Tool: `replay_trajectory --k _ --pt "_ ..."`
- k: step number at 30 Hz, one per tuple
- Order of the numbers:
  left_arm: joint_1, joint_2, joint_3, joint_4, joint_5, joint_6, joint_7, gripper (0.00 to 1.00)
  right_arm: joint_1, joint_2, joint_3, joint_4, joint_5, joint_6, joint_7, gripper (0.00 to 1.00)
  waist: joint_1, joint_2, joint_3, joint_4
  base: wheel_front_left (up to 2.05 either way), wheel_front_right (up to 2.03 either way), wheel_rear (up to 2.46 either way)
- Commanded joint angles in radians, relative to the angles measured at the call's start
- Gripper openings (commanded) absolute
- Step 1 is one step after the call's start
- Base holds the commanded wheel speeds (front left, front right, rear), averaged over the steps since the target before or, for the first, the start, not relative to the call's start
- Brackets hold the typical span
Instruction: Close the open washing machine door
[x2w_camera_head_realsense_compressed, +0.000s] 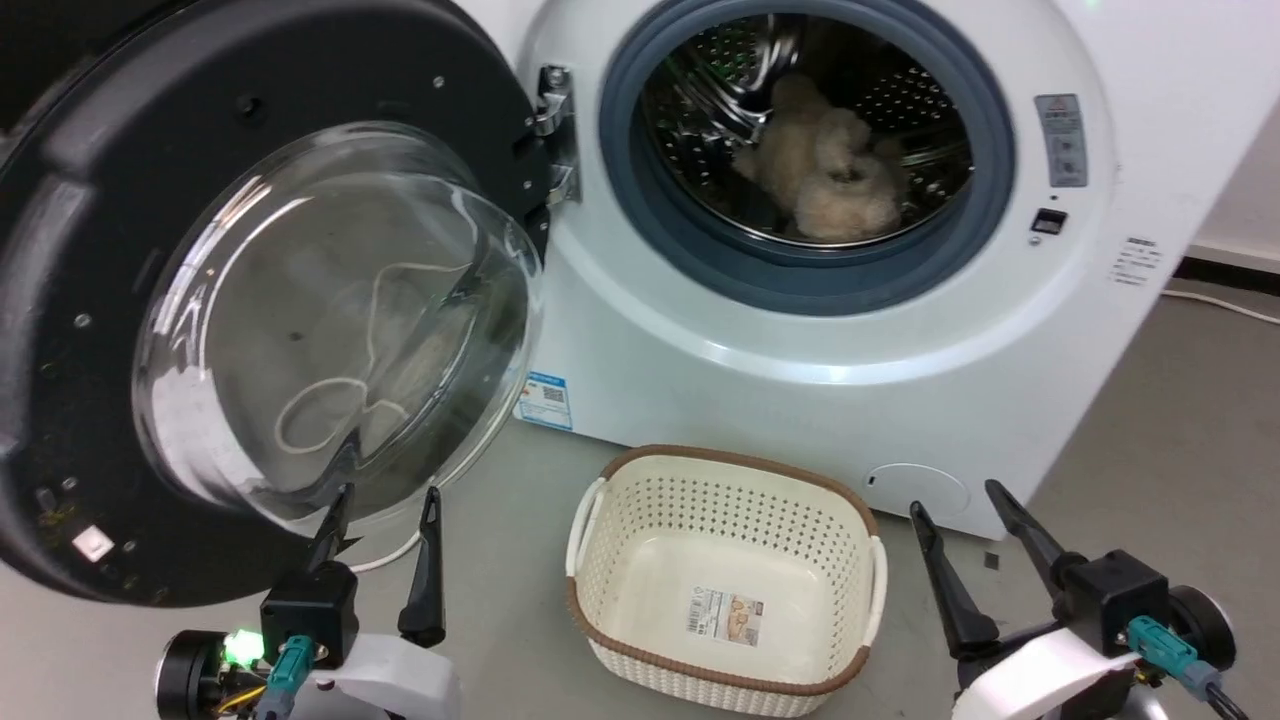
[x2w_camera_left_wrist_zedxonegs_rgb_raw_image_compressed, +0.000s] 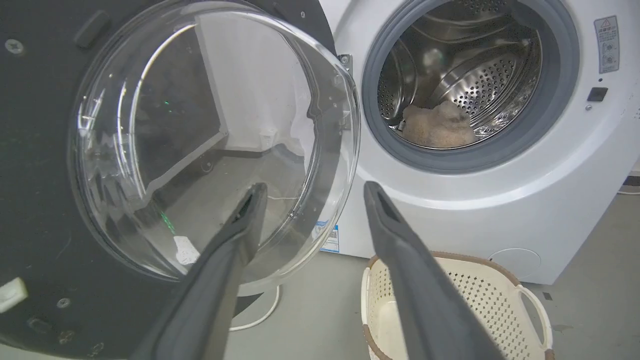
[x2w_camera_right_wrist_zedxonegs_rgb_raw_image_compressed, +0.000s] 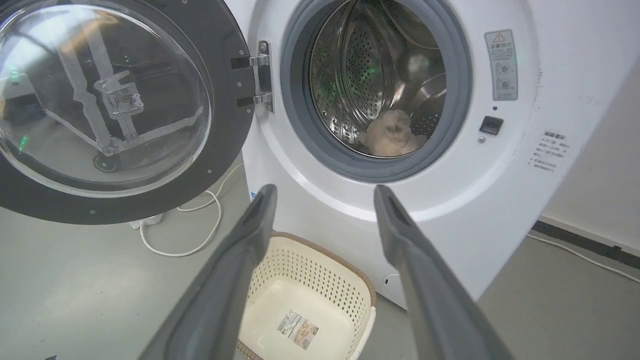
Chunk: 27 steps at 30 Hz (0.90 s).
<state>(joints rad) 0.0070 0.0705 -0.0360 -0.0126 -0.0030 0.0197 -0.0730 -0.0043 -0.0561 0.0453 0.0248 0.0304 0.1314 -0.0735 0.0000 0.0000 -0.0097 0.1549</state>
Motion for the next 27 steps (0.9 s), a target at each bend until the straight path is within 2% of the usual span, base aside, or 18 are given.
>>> replay_trajectory --k 1,27 --pt "0.015 0.002 0.0 -0.009 -0.002 0.008 -0.011 1.0 -0.004 -0.006 0.009 0.005 0.008 0.0 -0.011 1.0 0.0 0.0 0.003 0.01 0.0 0.0 0.0" --pt "0.056 0.014 -0.017 -0.052 -0.004 0.052 -0.066 1.0 -0.044 -0.038 0.102 0.062 0.048 0.0 -0.065 1.0 0.0 0.0 0.009 0.123 -0.02 -0.02 -0.02"
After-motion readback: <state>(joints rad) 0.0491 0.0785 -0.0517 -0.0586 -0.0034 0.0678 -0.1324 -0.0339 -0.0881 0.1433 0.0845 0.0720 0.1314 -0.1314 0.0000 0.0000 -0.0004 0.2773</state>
